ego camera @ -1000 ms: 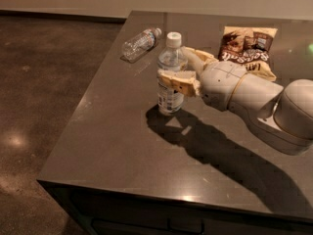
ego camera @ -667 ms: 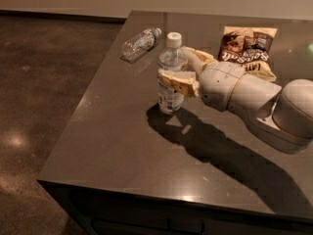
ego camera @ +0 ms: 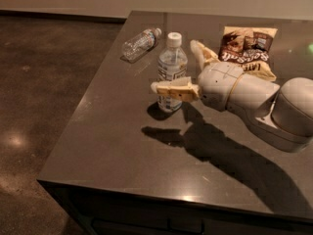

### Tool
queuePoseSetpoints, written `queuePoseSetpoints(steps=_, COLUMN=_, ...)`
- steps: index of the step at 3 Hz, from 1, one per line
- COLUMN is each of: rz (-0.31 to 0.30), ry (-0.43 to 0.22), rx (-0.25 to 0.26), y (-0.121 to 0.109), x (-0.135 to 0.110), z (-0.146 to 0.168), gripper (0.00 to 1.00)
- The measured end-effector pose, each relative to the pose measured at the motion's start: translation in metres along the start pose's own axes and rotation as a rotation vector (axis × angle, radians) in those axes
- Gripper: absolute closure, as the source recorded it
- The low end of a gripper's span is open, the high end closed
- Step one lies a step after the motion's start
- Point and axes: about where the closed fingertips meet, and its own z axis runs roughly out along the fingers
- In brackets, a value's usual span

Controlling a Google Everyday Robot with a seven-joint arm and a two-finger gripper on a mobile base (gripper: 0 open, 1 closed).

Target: Place blue plastic bottle upright

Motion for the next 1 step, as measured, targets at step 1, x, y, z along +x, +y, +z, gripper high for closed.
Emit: queuePoseSetpoints(steps=1, rz=0.0, ry=0.0, rx=0.0, y=0.0001, x=-0.0001, z=0.0001, gripper=0.0)
